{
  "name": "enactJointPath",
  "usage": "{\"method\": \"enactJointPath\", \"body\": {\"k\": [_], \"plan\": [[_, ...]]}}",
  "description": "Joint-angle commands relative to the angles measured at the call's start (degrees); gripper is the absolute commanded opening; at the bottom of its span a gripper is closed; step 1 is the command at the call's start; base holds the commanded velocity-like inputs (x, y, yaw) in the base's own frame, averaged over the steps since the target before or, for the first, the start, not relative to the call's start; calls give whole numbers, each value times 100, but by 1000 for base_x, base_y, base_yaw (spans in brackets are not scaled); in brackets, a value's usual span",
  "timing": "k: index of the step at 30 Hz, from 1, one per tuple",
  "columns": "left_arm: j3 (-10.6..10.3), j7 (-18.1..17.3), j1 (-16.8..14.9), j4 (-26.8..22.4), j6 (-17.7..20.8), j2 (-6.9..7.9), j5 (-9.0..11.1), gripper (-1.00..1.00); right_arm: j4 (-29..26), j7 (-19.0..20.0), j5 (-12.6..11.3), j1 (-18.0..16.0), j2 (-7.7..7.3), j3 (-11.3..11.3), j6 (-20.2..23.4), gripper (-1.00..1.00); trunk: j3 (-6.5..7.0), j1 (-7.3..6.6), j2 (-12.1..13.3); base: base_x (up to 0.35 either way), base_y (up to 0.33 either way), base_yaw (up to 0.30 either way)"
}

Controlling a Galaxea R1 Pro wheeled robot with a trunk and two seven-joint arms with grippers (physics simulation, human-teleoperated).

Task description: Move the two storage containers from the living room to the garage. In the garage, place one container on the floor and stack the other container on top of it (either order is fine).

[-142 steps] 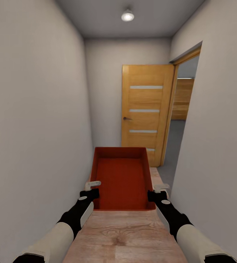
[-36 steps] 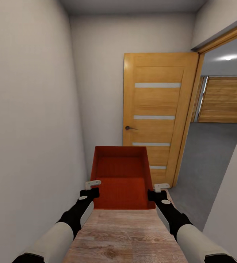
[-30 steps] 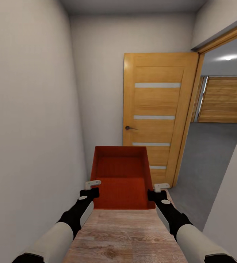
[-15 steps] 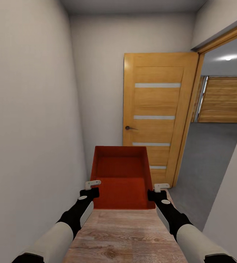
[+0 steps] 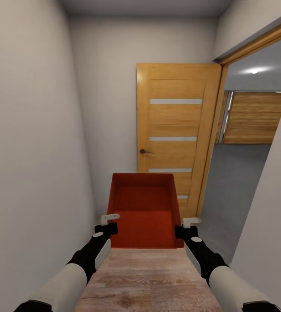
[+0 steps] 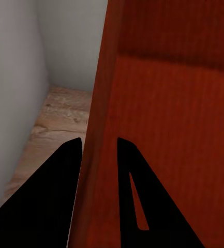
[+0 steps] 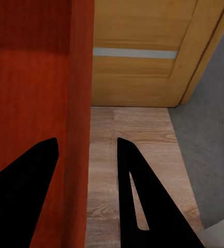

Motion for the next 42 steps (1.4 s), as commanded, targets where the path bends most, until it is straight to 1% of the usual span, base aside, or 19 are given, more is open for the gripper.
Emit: {"method": "enactJointPath", "body": {"k": [1, 18, 30, 37, 42], "plan": [[182, 77, 0, -27, 38, 179, -26, -100, -1, -52, 16, -4, -12, -166, 10, -100, -2, 2, -5, 0, 0, -242], [179, 74, 0, -27, 40, 185, -26, -100, -3, -48, 15, -4, -13, -166, 10, -100, -2, 2, -5, 0, 0, -243], [180, 82, 0, -27, 44, 178, -26, -100, -11, -47, 23, -4, -20, -166, 6, -100, -2, 2, -5, 0, 0, -16], [174, 239, 0, -27, 45, 171, -32, -100, -9, -48, 23, -4, -24, -168, 29, -100, -2, 2, -5, 0, 0, 0], [173, 294, 0, -27, 44, 169, -33, -100, -4, -43, 24, -4, -26, -300, 49, -100, -2, 2, -5, 0, 0, 0]]}}
